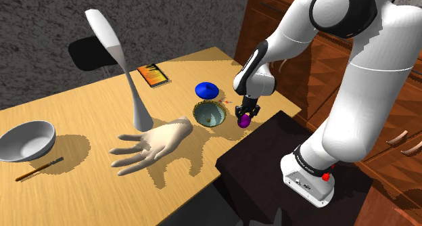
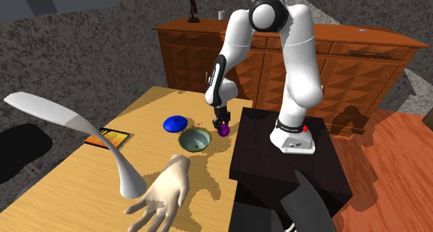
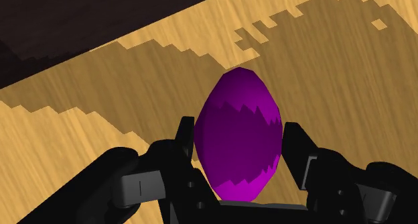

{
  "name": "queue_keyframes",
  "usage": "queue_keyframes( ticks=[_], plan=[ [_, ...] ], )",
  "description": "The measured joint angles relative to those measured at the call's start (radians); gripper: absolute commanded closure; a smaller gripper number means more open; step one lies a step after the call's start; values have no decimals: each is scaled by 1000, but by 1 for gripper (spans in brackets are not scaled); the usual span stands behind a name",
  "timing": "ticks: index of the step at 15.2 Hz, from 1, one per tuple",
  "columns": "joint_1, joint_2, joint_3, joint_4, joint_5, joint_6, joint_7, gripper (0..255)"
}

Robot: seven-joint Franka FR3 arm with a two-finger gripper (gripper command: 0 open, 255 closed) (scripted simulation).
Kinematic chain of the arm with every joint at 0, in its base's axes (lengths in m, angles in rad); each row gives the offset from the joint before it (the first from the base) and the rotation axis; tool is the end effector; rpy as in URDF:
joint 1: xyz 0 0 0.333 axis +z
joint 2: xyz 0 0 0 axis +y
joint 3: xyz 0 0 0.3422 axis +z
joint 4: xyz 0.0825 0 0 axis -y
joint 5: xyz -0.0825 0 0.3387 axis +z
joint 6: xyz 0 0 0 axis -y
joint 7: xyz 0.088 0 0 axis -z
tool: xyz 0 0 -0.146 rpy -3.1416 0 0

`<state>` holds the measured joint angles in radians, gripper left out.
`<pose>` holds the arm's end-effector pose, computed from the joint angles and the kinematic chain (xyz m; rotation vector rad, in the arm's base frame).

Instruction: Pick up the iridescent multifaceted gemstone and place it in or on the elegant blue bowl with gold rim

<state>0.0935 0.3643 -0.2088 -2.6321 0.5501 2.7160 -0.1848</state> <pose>0.3679 -0.0625 0.1391 -2.9252 0.6821 0.3455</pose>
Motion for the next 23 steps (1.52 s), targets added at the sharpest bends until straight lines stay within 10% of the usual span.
queue_keyframes(
  ticks=[18,19,23],
  plan=[
    [74,-240,-125,-63,-230,-151,184,255],
    [74,-241,-125,-63,-231,-151,184,0],
    [208,-163,-188,-74,-443,-39,517,0]
  ],
)
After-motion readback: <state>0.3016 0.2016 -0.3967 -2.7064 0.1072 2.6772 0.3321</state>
